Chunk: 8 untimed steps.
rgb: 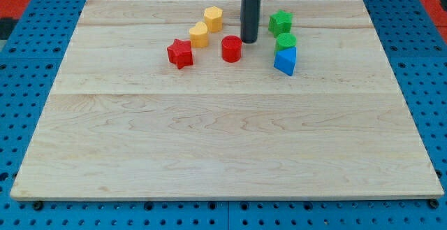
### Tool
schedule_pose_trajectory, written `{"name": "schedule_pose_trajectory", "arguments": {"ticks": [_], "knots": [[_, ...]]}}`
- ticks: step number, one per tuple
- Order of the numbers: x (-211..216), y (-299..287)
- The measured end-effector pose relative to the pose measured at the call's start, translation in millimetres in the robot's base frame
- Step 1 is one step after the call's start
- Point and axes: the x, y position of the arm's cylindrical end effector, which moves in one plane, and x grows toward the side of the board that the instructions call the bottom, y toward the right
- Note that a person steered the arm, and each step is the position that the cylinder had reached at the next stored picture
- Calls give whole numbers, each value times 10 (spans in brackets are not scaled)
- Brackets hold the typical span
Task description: Move the red circle towards the blue cube
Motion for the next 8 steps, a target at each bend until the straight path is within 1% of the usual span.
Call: {"name": "schedule_pose_trajectory", "arguments": {"ticks": [1,2,3,4,5,7,8], "knots": [[269,120],[683,42],[818,-210],[736,-657],[701,-733],[665,-610],[558,-609]]}}
